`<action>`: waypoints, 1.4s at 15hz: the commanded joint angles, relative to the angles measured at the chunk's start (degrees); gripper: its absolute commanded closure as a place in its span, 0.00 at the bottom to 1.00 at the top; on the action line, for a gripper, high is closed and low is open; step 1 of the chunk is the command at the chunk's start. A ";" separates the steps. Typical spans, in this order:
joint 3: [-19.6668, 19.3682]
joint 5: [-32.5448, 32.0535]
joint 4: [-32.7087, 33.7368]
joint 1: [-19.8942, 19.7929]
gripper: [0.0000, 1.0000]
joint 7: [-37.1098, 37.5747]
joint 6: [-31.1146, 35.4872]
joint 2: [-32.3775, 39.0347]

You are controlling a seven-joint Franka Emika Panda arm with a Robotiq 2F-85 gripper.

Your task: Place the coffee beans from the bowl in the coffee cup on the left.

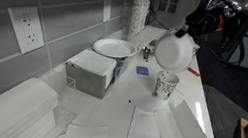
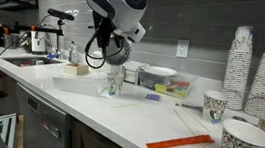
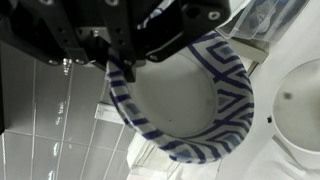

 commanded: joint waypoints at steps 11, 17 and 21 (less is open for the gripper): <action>8.92 -16.48 3.26 -0.68 0.98 12.55 9.70 -5.59; 11.60 -36.97 4.16 -0.17 0.98 24.61 17.49 -6.57; 10.68 -52.39 4.24 -0.45 0.98 31.09 22.27 -4.59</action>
